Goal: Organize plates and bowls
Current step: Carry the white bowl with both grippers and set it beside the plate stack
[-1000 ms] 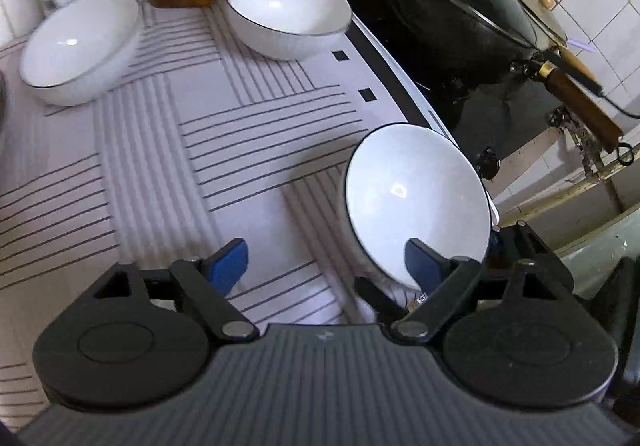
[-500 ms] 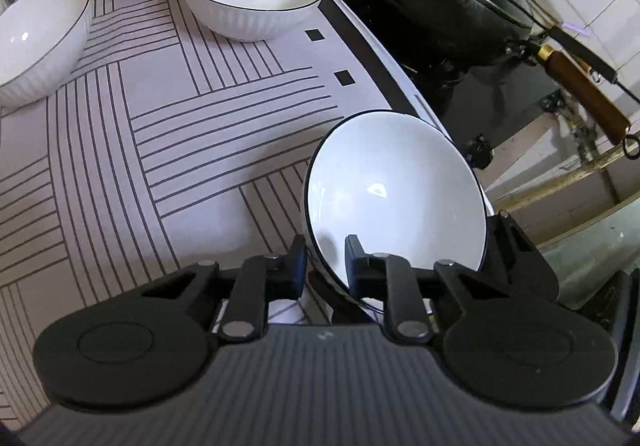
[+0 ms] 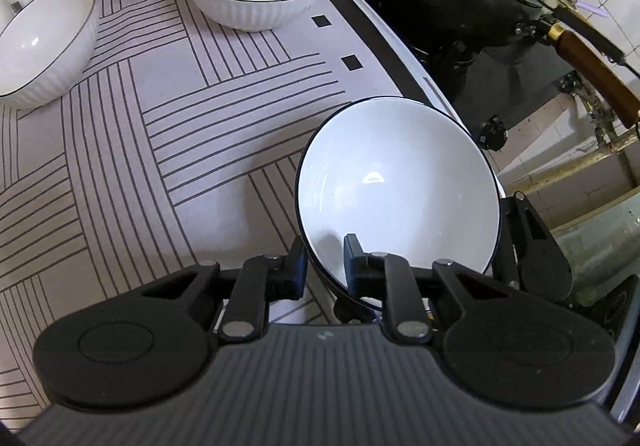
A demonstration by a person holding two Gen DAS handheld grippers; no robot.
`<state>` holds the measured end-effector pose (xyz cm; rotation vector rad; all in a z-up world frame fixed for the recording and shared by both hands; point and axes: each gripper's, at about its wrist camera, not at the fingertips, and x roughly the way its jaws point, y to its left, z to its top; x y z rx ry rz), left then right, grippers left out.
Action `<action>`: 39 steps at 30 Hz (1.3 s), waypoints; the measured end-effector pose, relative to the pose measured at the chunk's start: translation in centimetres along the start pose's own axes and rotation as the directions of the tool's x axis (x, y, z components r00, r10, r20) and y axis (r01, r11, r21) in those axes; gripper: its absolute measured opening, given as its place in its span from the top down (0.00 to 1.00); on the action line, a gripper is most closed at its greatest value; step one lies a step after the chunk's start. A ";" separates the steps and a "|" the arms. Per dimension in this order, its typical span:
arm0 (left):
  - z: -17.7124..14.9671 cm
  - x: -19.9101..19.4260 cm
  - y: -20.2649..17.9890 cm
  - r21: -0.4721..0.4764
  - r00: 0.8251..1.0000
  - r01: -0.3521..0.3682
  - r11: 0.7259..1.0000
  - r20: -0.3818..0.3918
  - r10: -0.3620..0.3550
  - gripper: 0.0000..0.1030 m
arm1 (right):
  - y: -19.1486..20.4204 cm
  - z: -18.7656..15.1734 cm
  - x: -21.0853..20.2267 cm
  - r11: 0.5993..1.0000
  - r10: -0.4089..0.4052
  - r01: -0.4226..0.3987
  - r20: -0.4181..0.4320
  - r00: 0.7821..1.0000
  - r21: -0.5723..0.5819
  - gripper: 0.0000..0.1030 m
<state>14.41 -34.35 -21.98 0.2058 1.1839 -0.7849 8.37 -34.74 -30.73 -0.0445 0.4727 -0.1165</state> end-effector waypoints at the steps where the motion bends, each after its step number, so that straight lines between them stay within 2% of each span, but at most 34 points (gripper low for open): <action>1: -0.1 -0.2 0.1 0.000 1.000 -0.002 1.000 -0.001 0.002 0.83 | 0.2 0.1 -0.2 1.000 0.003 -0.003 0.003 1.000 -0.009 0.06; 6: -0.8 -2.1 0.6 0.001 1.000 -0.026 1.000 0.002 0.026 0.83 | 1.3 1.2 -1.0 0.999 0.029 -0.028 0.014 0.999 -0.039 0.06; 12: -1.6 -5.2 2.9 -0.050 1.000 -0.031 0.998 0.003 0.031 0.83 | 3.7 2.5 -2.3 0.993 0.095 -0.092 0.035 0.995 -0.074 0.06; 21: -3.6 -9.5 7.7 -0.152 0.995 -0.085 0.985 0.035 0.091 0.82 | 7.9 4.9 -1.8 0.959 0.245 -0.236 0.040 0.969 -0.159 0.06; 30: -5.4 -10.0 13.3 -0.287 0.986 -0.154 0.945 0.011 0.164 0.82 | 11.8 6.1 1.3 0.900 0.371 -0.364 -0.019 0.928 -0.240 0.06; 35: -5.9 -9.4 15.6 -0.339 0.983 -0.175 0.925 -0.008 0.183 0.82 | 13.1 6.3 3.1 0.871 0.413 -0.411 -0.054 0.909 -0.268 0.06; 39: -5.8 -8.6 16.8 -0.350 0.981 -0.187 0.918 -0.009 0.196 0.82 | 13.7 6.3 4.1 0.862 0.421 -0.422 -0.068 0.904 -0.281 0.06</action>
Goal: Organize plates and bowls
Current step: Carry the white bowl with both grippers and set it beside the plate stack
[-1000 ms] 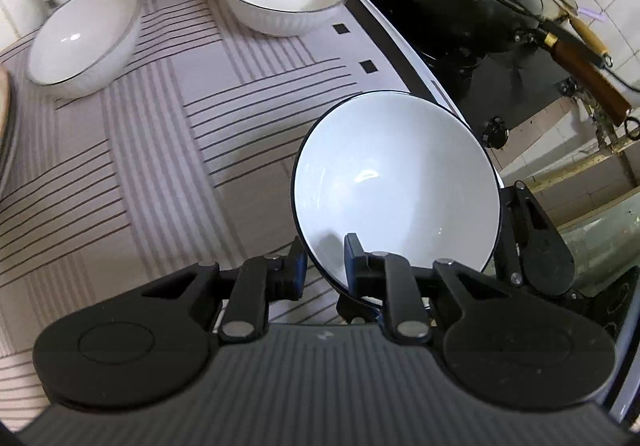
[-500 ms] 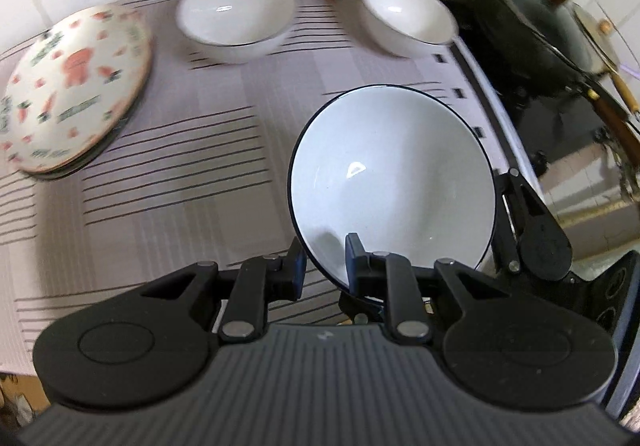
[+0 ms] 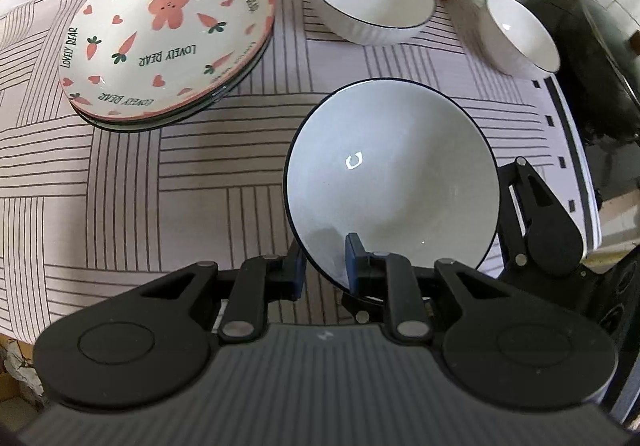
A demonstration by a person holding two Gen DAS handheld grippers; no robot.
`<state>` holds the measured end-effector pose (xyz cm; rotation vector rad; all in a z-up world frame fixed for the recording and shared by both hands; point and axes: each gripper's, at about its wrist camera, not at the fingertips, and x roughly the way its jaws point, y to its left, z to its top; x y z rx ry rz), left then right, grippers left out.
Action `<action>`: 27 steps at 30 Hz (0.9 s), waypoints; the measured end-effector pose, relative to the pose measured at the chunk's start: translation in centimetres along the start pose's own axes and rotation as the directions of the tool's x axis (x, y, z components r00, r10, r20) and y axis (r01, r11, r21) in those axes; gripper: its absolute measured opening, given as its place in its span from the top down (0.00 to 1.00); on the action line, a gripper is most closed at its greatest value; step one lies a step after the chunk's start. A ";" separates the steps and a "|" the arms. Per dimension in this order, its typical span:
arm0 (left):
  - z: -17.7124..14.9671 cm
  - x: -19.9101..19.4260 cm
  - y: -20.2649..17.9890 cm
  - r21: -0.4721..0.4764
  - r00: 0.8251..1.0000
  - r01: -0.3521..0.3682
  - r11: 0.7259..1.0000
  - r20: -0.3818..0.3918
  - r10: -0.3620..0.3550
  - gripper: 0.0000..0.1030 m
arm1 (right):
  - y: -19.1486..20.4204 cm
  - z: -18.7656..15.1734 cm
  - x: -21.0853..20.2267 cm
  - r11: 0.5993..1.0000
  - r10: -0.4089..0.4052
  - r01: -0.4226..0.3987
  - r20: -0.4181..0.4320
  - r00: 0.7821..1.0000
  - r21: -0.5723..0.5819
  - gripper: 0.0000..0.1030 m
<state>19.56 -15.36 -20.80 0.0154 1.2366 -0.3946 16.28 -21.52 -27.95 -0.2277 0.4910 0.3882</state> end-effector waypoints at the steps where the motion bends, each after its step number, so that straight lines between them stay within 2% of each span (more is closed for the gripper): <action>1: 0.2 0.2 0.1 0.000 1.000 -0.002 1.000 0.002 0.002 0.82 | -0.1 0.0 0.3 1.000 0.000 0.000 -0.003 1.000 0.001 0.06; 10: 1.0 2.2 0.4 0.000 1.000 -0.018 1.000 0.005 0.018 0.82 | -1.3 0.1 3.1 1.000 -0.011 0.011 -0.055 0.998 0.006 0.07; 16: 1.0 2.6 0.2 0.000 1.000 -0.008 1.000 0.009 0.008 0.82 | -1.8 0.2 3.0 0.997 -0.012 0.020 -0.104 0.995 0.070 0.07; 20: 0.9 2.3 -0.1 0.019 1.000 -0.008 1.000 0.002 0.008 0.80 | -1.4 0.4 1.6 0.995 -0.049 0.060 -0.136 0.990 0.079 0.07; 25: 0.8 0.9 0.1 0.046 1.000 0.012 0.999 0.005 -0.012 0.69 | -0.9 0.6 -1.6 0.982 -0.098 0.121 -0.151 0.984 0.148 0.07; 27: 0.7 -0.1 0.2 0.064 1.000 0.025 0.998 0.008 -0.026 0.68 | -0.6 1.0 -2.9 0.975 -0.125 0.149 -0.152 0.980 0.164 0.07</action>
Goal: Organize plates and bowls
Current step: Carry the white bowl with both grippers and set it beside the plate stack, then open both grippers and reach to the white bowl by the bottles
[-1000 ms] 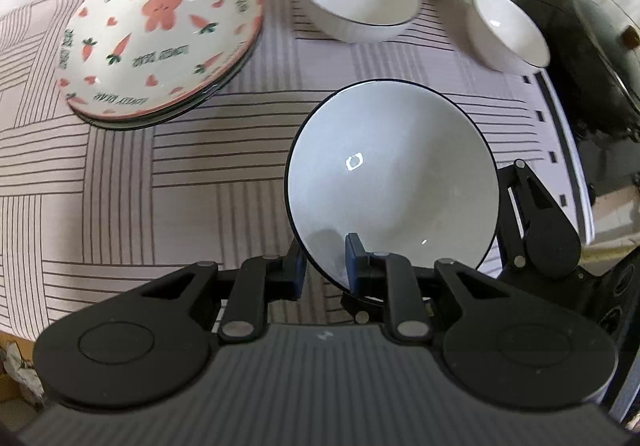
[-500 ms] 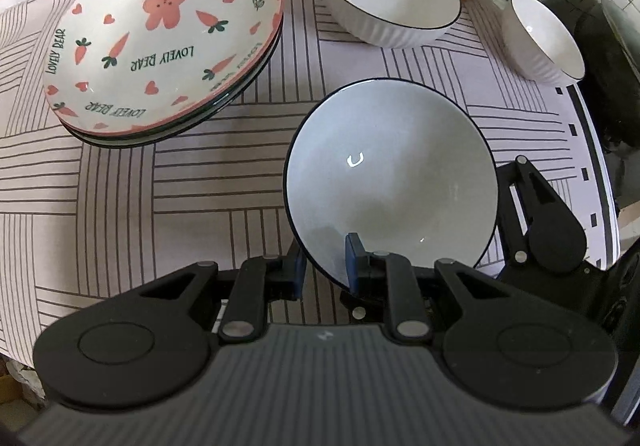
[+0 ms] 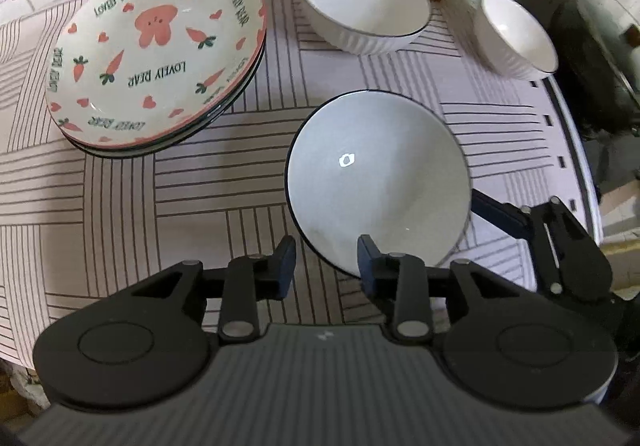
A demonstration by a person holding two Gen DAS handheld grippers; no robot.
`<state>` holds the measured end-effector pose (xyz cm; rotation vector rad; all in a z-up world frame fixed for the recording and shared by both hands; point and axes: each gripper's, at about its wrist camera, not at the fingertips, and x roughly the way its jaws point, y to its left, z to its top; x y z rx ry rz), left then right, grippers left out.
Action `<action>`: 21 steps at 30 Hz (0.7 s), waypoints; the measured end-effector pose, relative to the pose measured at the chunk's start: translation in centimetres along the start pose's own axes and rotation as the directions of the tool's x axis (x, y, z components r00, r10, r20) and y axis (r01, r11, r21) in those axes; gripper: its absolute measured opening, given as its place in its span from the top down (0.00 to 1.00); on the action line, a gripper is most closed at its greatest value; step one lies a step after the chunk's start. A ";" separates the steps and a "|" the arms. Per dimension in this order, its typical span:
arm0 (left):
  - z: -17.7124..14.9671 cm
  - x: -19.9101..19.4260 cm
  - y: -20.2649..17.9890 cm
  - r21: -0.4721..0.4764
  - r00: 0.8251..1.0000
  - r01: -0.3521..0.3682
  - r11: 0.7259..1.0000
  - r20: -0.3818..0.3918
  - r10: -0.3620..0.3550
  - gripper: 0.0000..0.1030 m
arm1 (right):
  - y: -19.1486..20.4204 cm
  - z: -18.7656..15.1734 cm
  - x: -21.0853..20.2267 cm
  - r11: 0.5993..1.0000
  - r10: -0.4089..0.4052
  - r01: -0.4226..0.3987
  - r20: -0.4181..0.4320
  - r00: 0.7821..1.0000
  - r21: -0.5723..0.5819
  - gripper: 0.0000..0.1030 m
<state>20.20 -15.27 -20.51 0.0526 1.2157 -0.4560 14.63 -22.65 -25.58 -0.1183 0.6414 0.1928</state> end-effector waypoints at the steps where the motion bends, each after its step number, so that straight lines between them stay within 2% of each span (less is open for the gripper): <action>1: -0.1 -0.5 0.0 0.013 1.000 -0.003 1.000 0.001 0.003 0.68 | 0.1 0.1 -0.8 1.000 -0.016 0.016 0.002 1.000 0.014 0.07; 8: -0.6 -5.2 -0.4 0.105 0.999 0.023 0.994 0.033 -0.026 0.63 | 1.1 1.3 -6.3 0.988 -0.114 0.109 0.040 0.993 0.111 0.07; 14: -0.8 -8.6 -1.1 0.187 0.997 0.033 0.982 0.067 -0.046 0.60 | 1.1 2.1 -9.5 0.964 -0.186 0.167 0.073 0.980 0.207 0.07; 21: -1.2 -10.6 -1.9 0.244 0.994 0.053 0.968 0.079 -0.074 0.60 | 0.5 3.1 -13.0 0.929 -0.242 0.197 0.112 0.964 0.314 0.11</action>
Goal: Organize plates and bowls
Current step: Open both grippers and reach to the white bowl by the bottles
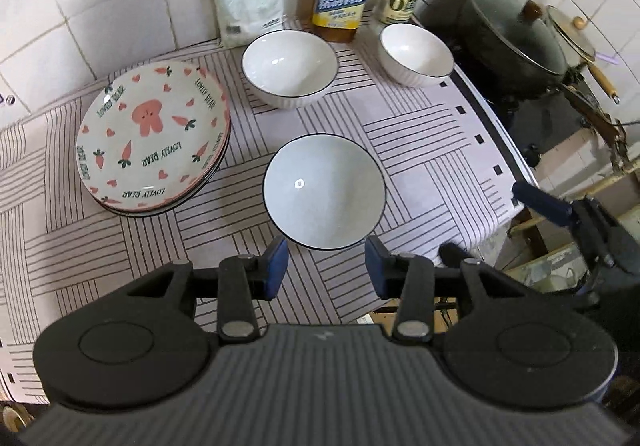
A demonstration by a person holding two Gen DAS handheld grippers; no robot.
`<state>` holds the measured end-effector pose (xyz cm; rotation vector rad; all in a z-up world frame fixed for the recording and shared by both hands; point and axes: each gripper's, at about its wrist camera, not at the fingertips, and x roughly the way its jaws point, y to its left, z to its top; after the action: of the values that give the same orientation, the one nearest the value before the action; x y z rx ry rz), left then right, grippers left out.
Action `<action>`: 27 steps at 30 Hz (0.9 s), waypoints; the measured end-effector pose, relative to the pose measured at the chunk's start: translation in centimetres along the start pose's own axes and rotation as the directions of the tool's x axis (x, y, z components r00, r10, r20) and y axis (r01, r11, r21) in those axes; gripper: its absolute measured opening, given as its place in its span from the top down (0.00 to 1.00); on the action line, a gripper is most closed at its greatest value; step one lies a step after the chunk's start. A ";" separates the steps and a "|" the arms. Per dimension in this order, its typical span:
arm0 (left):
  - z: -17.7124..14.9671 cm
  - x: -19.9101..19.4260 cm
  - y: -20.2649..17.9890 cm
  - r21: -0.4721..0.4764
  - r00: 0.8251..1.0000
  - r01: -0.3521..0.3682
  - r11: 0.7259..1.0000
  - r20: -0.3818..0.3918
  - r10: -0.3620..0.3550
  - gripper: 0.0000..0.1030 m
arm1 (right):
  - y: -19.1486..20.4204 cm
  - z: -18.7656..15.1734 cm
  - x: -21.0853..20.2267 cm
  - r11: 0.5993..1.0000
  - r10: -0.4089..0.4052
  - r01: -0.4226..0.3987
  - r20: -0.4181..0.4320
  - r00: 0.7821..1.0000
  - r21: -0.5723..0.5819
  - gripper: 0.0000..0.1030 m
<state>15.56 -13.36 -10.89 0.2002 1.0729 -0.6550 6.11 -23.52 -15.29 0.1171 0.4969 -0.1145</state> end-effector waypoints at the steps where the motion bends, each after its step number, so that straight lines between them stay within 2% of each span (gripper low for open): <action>1: 0.0 -0.2 -0.2 0.008 1.000 0.003 1.000 0.000 -0.003 0.60 | -0.2 0.3 -0.3 1.000 -0.007 0.007 0.008 1.000 0.011 0.11; 8: 1.2 -1.1 -1.7 0.049 1.000 0.020 0.999 0.021 -0.021 0.57 | -2.5 2.3 -1.3 0.996 -0.052 0.048 0.052 0.997 0.075 0.14; 14: 4.3 -0.6 -3.3 0.052 0.997 0.046 0.998 0.061 -0.049 0.55 | -6.5 3.3 0.6 0.984 -0.054 0.044 0.057 0.997 0.171 0.15; 20: 8.0 2.0 -4.9 0.013 0.994 0.080 0.997 0.079 -0.080 0.55 | -10.7 3.4 4.2 0.967 -0.038 0.031 0.023 0.999 0.254 0.20; 27: 11.5 7.2 -5.9 -0.060 0.994 0.053 0.997 0.094 -0.048 0.54 | -14.1 3.1 9.6 0.962 -0.080 0.071 0.024 0.996 0.264 0.30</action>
<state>22.92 -26.14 -10.65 0.0877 1.0104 -0.6687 13.99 -38.66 -18.35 0.3560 0.4499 -0.2573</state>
